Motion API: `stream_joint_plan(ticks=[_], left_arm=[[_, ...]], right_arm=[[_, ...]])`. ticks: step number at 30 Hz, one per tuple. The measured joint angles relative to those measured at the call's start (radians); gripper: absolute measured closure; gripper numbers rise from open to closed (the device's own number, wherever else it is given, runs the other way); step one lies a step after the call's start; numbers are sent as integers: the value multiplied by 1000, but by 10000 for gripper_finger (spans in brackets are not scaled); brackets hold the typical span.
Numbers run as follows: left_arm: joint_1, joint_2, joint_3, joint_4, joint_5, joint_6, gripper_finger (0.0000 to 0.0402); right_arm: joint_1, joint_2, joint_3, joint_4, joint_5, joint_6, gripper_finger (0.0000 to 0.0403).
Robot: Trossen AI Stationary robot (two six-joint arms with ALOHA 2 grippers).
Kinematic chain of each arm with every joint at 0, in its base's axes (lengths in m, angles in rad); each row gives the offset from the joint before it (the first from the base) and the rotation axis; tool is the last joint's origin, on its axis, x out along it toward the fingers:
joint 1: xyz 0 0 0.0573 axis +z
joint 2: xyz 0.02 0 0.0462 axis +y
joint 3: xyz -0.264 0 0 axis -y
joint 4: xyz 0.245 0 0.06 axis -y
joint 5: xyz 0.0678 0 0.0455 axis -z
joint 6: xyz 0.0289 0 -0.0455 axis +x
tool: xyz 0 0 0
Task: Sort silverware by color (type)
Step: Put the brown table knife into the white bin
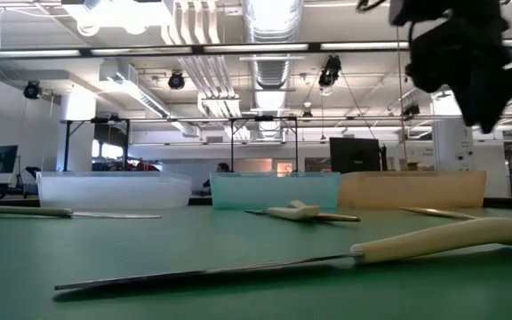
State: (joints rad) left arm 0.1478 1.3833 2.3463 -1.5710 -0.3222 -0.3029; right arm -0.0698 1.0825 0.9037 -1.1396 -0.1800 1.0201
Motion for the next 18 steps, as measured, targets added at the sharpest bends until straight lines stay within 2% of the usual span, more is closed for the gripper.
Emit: stream_joint_plan(ticks=[5, 9, 13, 18], left_arm=[[0, -14, 0, 0, 0, 6, 251], [0, -25, 0, 0, 1, 21, 251], [0, -33, 0, 0, 1, 33, 251], [0, -37, 0, 0, 1, 33, 251]], right_arm=[[303, 20, -48, 56, 23, 372, 252], [498, 83, -67, 145, 22, 640, 251], [615, 166, -67, 253, 23, 801, 251], [681, 265, -67, 432, 15, 882, 252]])
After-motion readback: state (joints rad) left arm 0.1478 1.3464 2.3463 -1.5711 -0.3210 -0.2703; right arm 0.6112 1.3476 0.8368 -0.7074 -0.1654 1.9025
